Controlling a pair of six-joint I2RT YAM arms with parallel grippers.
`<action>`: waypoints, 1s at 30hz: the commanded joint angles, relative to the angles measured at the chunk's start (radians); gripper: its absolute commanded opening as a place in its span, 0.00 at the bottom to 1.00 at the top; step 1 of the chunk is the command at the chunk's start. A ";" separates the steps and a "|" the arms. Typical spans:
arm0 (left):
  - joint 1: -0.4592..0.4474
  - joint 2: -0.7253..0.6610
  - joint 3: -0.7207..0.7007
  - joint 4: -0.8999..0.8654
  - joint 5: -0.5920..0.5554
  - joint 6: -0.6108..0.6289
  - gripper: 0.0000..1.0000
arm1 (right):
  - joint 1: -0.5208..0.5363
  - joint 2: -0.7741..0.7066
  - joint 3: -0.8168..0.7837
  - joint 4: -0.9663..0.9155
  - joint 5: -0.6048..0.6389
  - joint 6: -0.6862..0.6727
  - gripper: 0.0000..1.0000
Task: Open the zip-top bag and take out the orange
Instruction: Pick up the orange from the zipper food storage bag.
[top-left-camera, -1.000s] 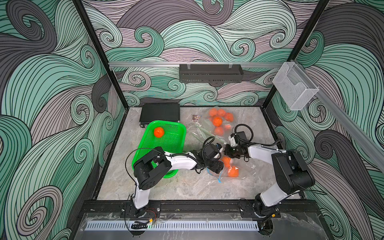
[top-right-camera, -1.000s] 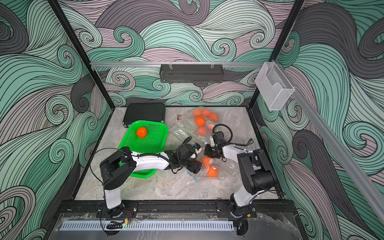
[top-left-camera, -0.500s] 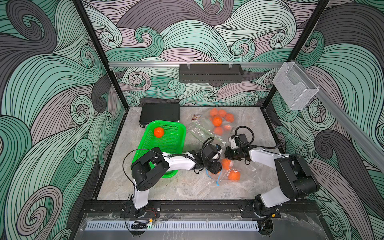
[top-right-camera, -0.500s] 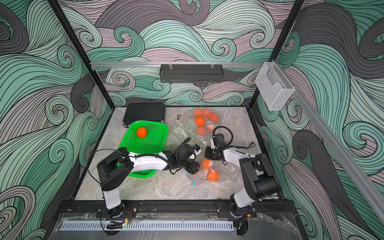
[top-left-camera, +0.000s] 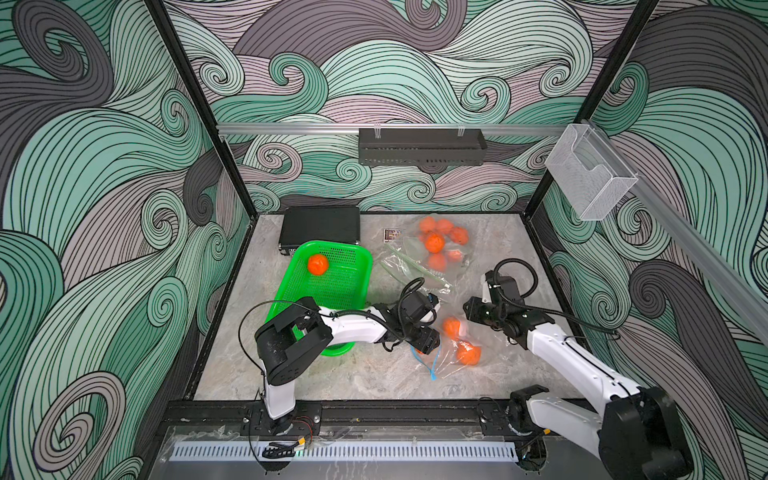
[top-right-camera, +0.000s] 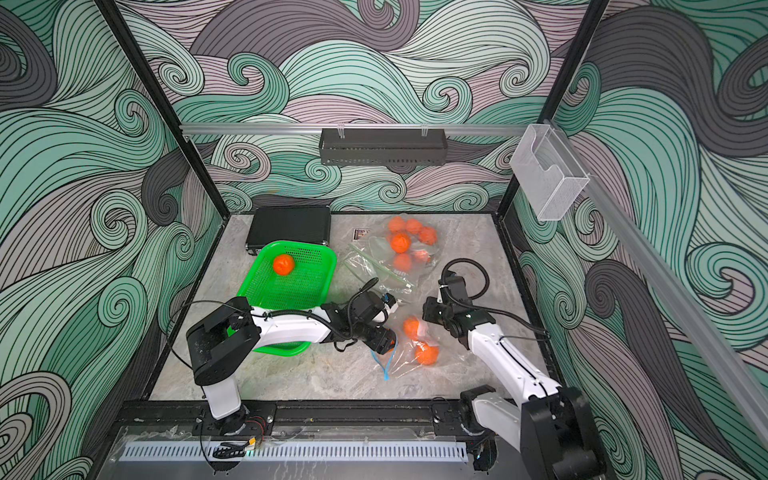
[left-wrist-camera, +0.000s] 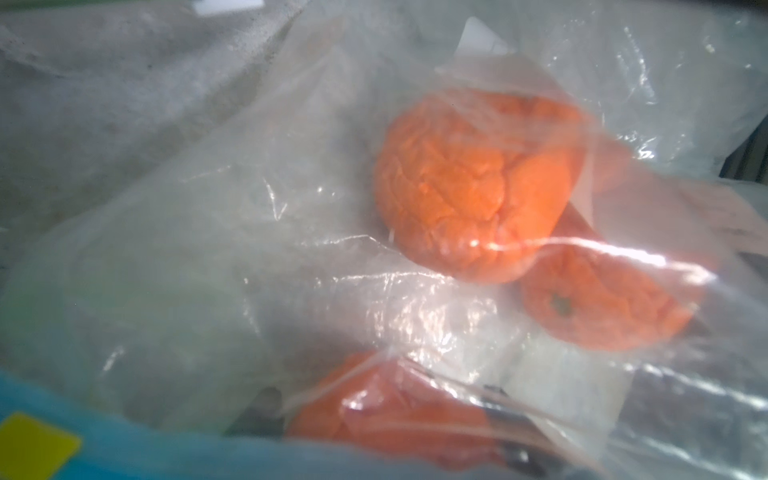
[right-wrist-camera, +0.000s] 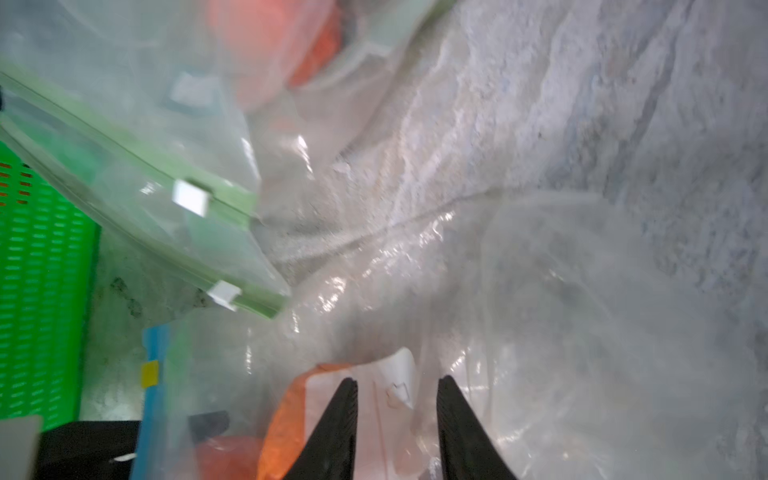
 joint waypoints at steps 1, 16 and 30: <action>-0.015 -0.012 0.005 -0.027 0.003 -0.008 0.73 | 0.003 -0.003 -0.045 -0.014 0.013 0.044 0.31; -0.028 -0.042 0.025 -0.148 0.020 -0.002 0.65 | 0.003 0.070 -0.031 0.023 -0.001 0.051 0.28; -0.034 -0.158 0.099 -0.350 0.047 0.074 0.47 | 0.003 0.087 -0.026 0.030 -0.016 0.052 0.27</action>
